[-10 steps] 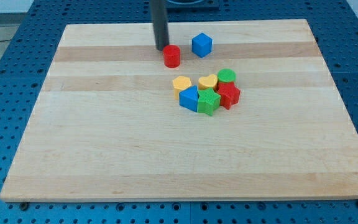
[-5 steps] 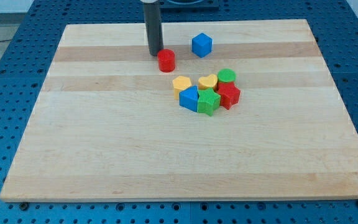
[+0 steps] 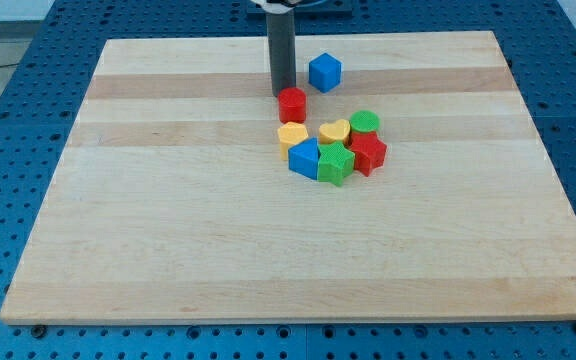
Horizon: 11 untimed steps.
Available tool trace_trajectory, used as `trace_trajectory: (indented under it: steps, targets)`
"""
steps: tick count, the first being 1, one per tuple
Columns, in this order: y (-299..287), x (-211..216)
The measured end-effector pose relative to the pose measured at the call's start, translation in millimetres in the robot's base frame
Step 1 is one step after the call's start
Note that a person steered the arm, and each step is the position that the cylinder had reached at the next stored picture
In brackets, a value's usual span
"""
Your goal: Move red circle to the top of yellow hexagon
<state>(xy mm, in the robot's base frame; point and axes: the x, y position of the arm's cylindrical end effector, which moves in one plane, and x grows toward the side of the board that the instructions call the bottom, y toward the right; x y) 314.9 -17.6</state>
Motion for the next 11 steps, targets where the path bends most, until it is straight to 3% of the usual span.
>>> trace_trajectory:
  steps: [4, 11]
  targets:
    - [26.5, 9.7]
    - [24.2, 28.8]
